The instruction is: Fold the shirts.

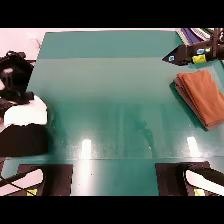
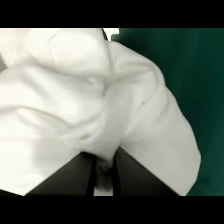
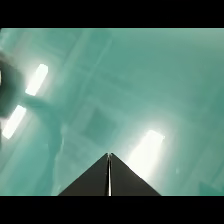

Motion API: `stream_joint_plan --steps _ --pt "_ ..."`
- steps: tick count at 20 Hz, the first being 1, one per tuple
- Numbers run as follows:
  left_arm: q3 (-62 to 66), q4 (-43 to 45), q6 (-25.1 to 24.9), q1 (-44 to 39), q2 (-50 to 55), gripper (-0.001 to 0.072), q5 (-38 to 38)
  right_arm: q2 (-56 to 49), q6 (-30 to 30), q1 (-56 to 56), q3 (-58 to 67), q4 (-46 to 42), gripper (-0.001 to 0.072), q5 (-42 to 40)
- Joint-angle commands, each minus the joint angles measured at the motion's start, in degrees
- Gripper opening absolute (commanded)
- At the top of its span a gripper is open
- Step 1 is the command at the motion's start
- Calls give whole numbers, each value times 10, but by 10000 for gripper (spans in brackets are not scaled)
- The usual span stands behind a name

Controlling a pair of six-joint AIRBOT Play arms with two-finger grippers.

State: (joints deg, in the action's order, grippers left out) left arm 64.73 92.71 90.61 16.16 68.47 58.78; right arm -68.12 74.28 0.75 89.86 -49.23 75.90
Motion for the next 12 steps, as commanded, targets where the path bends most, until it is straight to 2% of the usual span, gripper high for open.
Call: stream_joint_plan --steps 1,4,6,9,12 --pt "109 -61 -27 -16 -88 26 3 6 0 -1 40 2 19 -7" --pt "228 -71 -36 -88 -164 25 38 6 0 -4 110 1 18 -20" --pt "276 -71 -33 -158 -179 24 59 6 0 -4 151 0 18 -37" --pt "290 -71 -2 -275 -168 24 68 6 0 7 195 0 18 -53" --pt "280 -80 21 -382 -104 25 70 6 0 19 214 0 19 -51"
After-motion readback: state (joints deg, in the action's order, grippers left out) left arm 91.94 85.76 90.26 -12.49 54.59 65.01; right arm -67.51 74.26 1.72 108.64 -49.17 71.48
